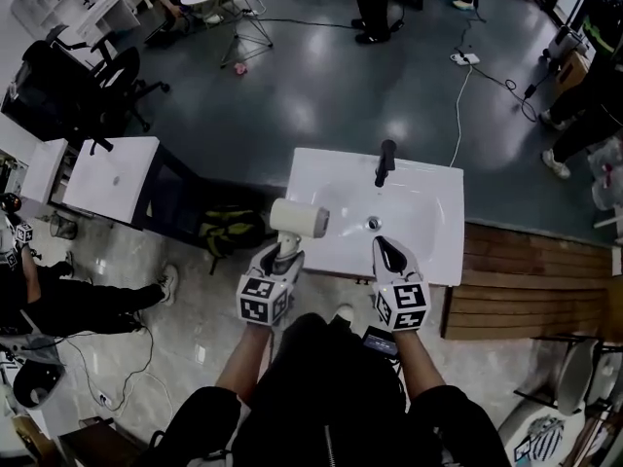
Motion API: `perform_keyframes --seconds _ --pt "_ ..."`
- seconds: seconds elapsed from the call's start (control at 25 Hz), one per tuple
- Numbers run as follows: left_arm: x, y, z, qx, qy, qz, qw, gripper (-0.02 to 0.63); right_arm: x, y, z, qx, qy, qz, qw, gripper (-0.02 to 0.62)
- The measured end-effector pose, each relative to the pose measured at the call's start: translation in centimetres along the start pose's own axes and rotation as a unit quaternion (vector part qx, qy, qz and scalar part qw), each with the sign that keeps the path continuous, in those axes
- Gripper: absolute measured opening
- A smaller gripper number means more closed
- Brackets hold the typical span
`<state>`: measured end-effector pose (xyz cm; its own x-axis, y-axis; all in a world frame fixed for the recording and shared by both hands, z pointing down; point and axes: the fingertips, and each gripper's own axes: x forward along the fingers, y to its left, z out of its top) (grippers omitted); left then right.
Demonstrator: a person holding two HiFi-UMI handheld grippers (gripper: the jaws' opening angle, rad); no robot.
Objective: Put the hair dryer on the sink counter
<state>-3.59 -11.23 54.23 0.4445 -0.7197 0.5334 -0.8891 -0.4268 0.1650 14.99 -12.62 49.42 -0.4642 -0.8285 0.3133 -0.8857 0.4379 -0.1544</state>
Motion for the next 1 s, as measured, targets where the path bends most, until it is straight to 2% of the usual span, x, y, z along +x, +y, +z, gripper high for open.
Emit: perform_keyframes --seconds 0.56,1.0 --pt "1.2 0.9 1.0 -0.004 -0.015 0.018 0.9997 0.202 0.7 -0.9 0.9 -0.017 -0.009 0.010 1.000 0.005" --pt "2.8 2.7 3.5 0.000 -0.034 0.022 0.9992 0.203 2.7 -0.3 1.3 -0.021 -0.006 0.021 1.000 0.005"
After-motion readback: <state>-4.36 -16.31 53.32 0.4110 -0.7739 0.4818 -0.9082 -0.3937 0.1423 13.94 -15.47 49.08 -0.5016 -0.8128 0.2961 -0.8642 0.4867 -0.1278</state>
